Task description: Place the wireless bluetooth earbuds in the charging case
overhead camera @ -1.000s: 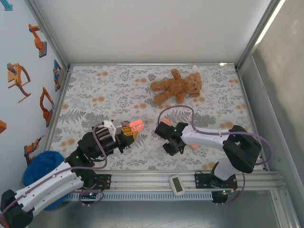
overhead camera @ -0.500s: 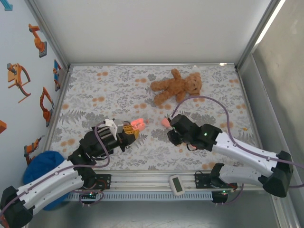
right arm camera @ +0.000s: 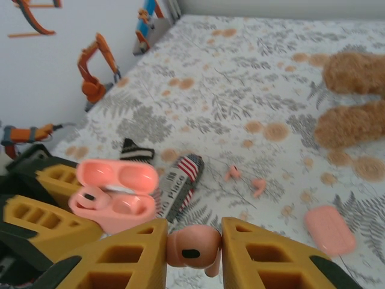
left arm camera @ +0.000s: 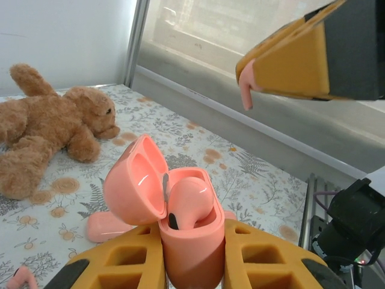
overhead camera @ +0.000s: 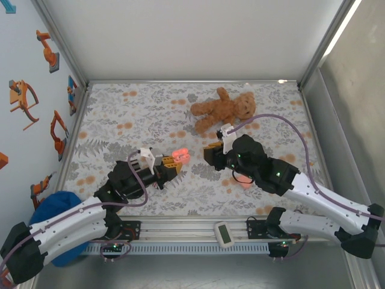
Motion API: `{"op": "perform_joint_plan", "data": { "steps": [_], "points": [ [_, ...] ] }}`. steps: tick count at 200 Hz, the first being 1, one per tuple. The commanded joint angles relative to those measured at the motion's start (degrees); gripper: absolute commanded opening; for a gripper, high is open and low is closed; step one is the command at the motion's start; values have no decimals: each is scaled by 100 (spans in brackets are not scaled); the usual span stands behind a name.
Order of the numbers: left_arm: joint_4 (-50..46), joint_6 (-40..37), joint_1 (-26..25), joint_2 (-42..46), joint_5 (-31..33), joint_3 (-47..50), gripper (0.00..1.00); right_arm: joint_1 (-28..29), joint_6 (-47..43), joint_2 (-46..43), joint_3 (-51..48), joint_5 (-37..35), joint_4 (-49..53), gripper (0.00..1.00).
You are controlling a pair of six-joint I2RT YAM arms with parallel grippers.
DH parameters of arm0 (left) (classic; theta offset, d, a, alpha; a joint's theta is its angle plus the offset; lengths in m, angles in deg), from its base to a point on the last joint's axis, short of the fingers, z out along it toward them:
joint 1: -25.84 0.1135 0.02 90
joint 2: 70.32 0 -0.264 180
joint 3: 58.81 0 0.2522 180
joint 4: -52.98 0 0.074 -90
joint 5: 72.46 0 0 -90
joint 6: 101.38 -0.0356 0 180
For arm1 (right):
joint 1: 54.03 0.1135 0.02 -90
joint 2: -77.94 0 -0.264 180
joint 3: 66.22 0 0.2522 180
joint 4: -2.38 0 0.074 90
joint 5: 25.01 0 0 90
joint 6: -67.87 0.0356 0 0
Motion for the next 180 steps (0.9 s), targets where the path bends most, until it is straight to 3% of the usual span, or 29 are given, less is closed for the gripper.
{"op": "perform_joint_plan", "data": {
  "steps": [1,61,180],
  "points": [
    [564,106,-39,-111,-231,-257,11,59,-20,-125,-12,158,-909,27],
    [885,269,-39,-290,-266,-343,11,249,-17,183,35,327,-1551,26],
    [975,423,-47,-258,-285,-376,10,587,-262,464,-93,-266,-1433,26]
  ]
}}
